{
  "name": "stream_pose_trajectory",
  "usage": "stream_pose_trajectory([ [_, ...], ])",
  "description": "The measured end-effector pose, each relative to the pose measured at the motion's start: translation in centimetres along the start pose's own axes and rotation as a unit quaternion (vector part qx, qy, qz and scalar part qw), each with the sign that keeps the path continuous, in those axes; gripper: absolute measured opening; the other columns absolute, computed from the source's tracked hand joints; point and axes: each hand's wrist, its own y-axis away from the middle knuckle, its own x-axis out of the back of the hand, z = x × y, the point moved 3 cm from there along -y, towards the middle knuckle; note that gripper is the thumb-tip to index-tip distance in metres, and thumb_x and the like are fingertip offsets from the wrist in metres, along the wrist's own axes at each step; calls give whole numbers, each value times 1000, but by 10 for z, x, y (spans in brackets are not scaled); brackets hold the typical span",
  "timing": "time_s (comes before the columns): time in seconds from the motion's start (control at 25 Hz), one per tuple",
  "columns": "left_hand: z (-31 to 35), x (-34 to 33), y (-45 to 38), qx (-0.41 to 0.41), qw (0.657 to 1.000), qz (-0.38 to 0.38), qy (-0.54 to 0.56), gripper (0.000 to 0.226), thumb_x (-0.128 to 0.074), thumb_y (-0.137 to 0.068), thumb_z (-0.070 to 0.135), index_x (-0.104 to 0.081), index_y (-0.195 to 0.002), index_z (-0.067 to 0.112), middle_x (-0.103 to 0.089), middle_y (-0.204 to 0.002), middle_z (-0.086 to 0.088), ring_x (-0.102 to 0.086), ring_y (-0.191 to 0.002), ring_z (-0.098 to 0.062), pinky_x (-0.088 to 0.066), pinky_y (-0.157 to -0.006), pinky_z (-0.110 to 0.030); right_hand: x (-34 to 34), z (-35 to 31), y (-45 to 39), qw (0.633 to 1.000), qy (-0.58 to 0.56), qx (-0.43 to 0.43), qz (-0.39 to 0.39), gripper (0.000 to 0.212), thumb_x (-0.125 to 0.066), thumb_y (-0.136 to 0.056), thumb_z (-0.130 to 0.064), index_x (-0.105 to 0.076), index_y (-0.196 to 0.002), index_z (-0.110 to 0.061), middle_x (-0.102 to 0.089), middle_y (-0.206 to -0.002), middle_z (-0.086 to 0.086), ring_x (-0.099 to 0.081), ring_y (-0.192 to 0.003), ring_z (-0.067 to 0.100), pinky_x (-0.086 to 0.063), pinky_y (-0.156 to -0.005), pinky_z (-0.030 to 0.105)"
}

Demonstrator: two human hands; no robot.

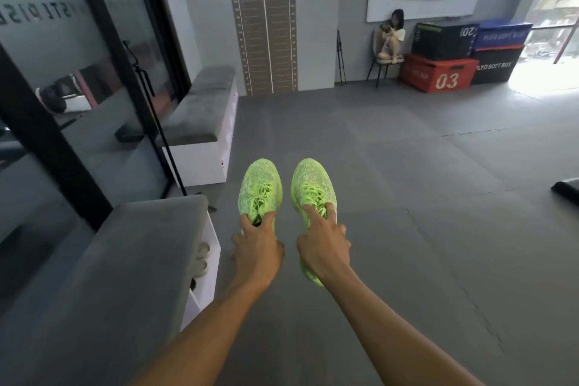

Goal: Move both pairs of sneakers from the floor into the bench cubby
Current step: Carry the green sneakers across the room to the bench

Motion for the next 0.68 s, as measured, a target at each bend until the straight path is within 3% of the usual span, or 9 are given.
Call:
stream_pose_trajectory([
  [0.4,27,-53,-310,26,999,13,43,59,-59,-89,25,-35,-141,41,-31,-134,-13,-48,-108,-39,-50,-85,-53,-35,-41,-323,999,12,23,-39,70,-52,-86,-13,-33,-147,-41,-13,-164,4,-37,-130,45,-41,-99,59],
  [0.68,27,-66,-563,-3,1000,5,8,58,-57,-89,20,-38,-140,41,-33,-131,-14,-51,-102,-41,-51,-83,-51,-63,-93,-556,1000,-2,9,-9,71,-52,-87,-11,-33,-149,-38,-14,-164,4,-37,-130,46,-42,-98,58],
])
